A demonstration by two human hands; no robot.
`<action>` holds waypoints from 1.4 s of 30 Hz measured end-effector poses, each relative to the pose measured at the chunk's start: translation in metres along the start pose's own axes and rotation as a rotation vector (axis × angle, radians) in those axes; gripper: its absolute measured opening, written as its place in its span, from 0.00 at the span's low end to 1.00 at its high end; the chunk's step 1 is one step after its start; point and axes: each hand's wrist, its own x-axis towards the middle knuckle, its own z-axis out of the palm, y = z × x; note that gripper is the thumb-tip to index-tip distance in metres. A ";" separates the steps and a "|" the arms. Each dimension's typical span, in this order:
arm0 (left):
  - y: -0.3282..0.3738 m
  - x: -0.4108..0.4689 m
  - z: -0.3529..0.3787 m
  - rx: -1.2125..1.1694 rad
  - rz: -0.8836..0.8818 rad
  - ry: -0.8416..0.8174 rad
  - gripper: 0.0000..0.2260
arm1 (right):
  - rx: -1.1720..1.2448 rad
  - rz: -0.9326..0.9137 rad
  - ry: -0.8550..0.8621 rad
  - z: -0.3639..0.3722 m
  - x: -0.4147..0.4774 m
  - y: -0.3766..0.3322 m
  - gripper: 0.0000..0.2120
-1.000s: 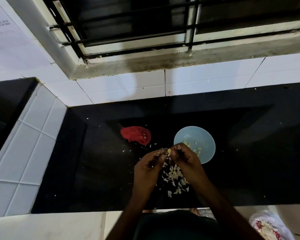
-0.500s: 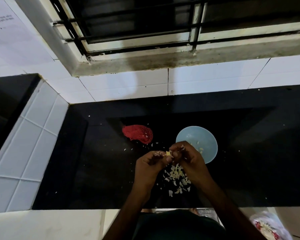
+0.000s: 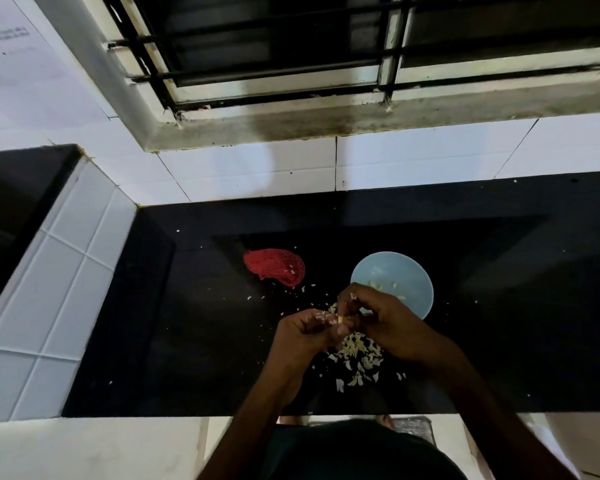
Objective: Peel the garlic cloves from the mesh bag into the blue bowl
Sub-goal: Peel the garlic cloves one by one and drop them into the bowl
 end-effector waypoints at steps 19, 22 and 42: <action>0.001 -0.002 0.006 -0.362 -0.093 0.069 0.12 | -0.163 -0.219 0.239 0.029 0.005 0.007 0.13; 0.002 -0.002 0.006 -0.294 -0.103 0.047 0.12 | -0.193 -0.211 0.284 0.029 0.001 0.013 0.16; -0.002 0.004 0.003 -0.194 -0.077 0.165 0.11 | -0.077 -0.057 0.442 0.036 -0.004 0.020 0.06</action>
